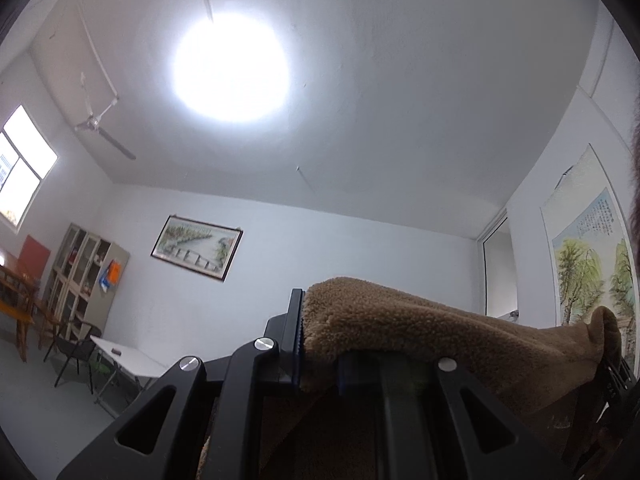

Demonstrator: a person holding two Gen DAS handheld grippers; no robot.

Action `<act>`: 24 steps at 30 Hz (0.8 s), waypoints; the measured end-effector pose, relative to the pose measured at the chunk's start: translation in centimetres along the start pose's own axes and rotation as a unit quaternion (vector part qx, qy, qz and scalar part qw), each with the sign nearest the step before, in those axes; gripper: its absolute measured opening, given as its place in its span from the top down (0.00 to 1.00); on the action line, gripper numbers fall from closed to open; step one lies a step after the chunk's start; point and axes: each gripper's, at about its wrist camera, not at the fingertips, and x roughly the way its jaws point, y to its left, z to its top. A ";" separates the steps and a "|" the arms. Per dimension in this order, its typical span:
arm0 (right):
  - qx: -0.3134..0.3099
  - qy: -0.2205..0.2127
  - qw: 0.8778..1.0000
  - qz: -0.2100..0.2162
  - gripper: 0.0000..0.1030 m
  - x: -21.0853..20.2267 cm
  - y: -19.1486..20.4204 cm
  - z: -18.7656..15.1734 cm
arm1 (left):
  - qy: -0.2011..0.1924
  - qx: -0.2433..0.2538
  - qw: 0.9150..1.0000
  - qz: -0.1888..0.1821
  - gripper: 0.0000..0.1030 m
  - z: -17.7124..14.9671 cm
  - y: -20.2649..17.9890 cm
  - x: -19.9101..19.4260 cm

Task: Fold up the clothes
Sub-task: 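Raise the brown sweatshirt high with both grippers to let it hang open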

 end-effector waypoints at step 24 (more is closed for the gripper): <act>0.029 0.415 0.909 -0.033 0.81 9.8 2.1 -32.6 | 0.396 0.032 0.916 0.058 0.84 -32.7 7.7 19.9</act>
